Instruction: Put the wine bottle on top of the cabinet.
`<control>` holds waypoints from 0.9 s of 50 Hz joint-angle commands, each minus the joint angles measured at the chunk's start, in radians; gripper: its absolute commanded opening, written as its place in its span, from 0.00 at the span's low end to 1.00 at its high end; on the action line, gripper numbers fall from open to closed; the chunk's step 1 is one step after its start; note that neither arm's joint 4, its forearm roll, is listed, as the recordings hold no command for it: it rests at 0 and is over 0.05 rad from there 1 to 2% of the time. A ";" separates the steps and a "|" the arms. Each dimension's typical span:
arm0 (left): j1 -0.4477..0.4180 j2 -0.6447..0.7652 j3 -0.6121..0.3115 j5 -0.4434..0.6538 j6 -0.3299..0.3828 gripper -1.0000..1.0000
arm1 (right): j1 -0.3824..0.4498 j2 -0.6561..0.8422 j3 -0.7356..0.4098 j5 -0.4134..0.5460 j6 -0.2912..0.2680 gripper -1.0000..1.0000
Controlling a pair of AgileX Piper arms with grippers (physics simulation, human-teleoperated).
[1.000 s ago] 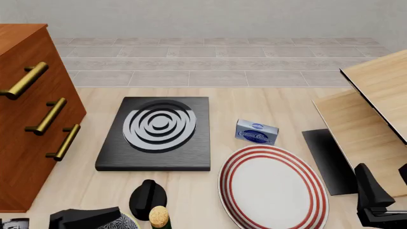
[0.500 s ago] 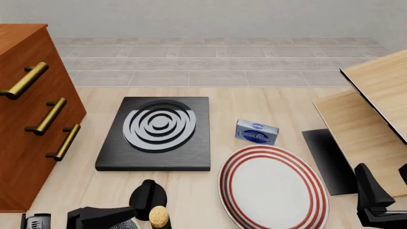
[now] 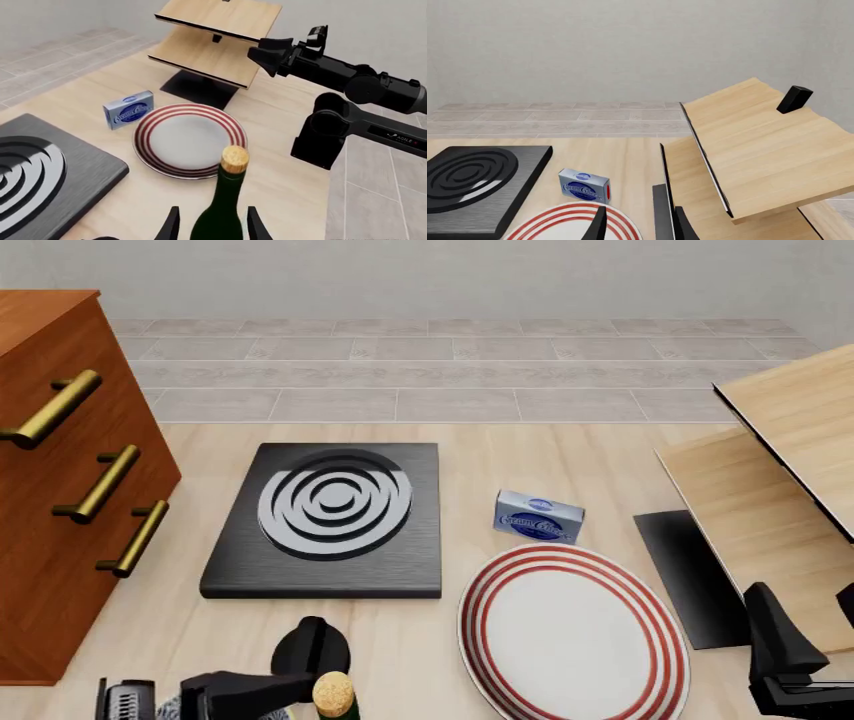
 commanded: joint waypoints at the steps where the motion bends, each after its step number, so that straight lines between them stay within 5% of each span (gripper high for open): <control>1: -0.015 0.131 0.000 -0.121 -0.010 1.00 | 0.000 0.000 0.000 0.000 0.000 1.00; 45: -0.043 0.624 -0.002 -0.540 -0.007 1.00 | 0.000 0.000 0.000 0.000 0.000 1.00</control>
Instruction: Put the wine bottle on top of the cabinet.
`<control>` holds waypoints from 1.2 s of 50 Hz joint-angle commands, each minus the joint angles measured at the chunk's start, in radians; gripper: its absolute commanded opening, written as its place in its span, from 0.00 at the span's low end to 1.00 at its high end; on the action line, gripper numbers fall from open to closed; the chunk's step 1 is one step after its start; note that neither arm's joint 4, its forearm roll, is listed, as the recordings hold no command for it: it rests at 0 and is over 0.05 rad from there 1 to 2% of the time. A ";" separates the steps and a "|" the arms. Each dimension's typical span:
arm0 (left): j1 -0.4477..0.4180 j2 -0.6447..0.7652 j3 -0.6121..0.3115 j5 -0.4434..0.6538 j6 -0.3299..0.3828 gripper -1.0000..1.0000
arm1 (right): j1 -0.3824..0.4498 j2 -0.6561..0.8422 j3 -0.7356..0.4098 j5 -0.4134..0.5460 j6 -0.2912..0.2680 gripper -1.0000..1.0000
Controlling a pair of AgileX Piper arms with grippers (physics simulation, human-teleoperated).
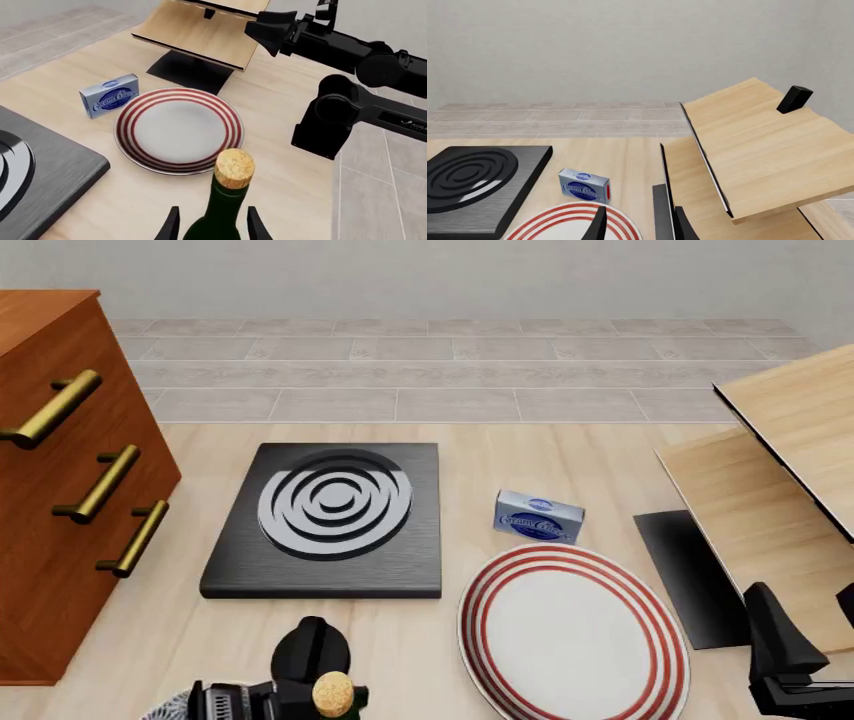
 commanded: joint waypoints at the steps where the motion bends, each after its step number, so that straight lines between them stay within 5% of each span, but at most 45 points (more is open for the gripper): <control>1: -0.008 0.137 -0.003 -0.116 0.003 1.00 | 0.000 0.000 0.000 0.000 0.000 1.00; 37: -0.008 0.360 -0.037 -0.275 -0.005 1.00 | 0.000 0.000 0.000 0.000 0.000 1.00; 38: -0.009 0.367 -0.039 -0.279 -0.006 0.00 | 0.000 0.000 0.000 0.000 0.000 1.00; 60: -0.005 0.258 -0.036 -0.193 -0.009 0.00 | 0.000 0.000 0.000 0.000 0.000 1.00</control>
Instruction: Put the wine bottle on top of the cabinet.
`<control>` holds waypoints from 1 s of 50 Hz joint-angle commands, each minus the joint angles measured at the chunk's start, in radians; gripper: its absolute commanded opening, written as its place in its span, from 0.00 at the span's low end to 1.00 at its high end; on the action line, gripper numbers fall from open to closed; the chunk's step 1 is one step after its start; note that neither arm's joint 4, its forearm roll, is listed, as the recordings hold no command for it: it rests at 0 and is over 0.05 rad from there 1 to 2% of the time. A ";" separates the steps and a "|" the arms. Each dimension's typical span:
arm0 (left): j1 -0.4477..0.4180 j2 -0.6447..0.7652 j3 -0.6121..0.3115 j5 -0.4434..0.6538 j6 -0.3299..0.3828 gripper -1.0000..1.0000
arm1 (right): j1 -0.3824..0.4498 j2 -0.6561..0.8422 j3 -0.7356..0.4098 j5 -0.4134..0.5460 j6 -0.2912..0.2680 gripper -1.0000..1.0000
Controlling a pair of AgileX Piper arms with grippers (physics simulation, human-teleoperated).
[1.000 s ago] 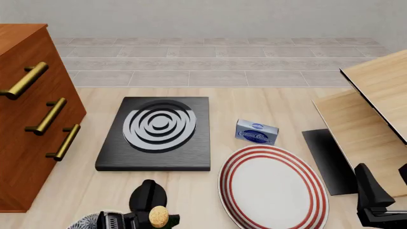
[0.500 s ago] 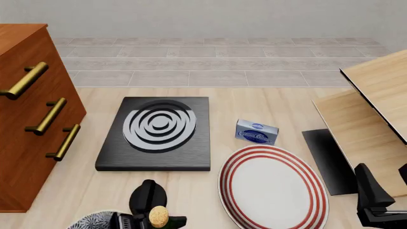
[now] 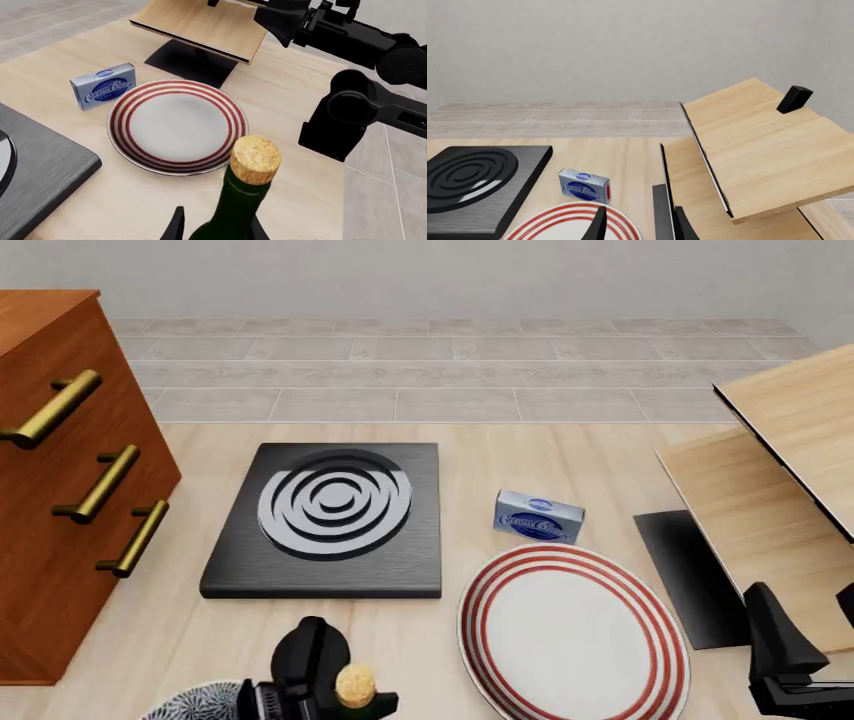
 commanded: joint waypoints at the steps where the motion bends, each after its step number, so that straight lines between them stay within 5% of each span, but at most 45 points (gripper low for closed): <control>1: -0.006 -0.068 0.003 0.068 0.016 0.00 | 0.000 0.000 0.000 0.000 0.000 1.00; 29: 0.003 -0.380 -0.030 0.344 0.006 0.00 | 0.000 0.000 0.000 0.000 0.000 1.00; 50: -0.029 -0.596 -0.148 0.619 -0.021 0.00 | 0.000 0.000 0.000 0.000 0.000 1.00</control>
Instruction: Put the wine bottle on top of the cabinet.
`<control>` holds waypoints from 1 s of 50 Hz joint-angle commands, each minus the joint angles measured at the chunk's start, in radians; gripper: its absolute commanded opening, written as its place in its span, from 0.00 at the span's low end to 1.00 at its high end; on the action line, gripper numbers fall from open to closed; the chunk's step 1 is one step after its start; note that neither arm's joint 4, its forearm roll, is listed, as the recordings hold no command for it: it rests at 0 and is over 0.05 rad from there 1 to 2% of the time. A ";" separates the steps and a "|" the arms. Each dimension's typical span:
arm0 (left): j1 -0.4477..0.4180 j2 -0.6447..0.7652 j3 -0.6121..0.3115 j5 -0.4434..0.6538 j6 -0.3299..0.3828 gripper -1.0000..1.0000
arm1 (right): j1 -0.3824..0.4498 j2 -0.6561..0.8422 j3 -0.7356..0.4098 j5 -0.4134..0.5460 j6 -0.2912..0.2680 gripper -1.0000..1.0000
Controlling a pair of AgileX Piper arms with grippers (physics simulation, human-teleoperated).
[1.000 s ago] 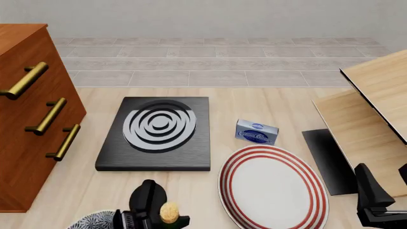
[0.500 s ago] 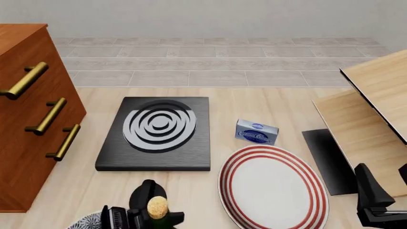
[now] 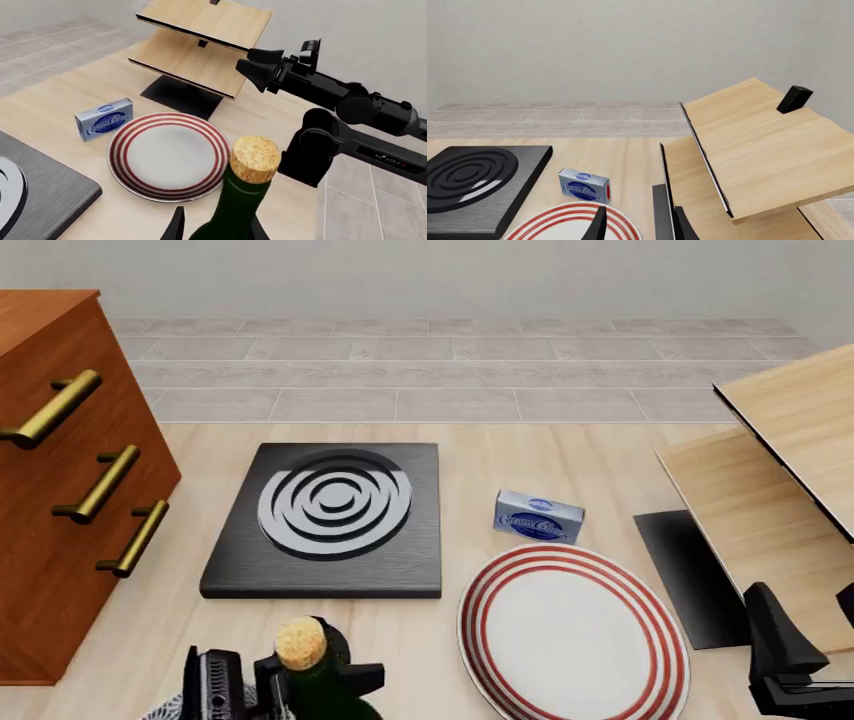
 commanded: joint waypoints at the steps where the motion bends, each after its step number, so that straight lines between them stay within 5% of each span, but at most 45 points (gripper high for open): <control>1: -0.014 -0.116 -0.067 0.136 0.001 0.00 | 0.000 -0.001 0.000 0.000 0.000 1.00; 50: 0.083 -0.587 -0.343 0.774 -0.027 0.00 | 0.000 0.000 0.000 0.000 0.000 1.00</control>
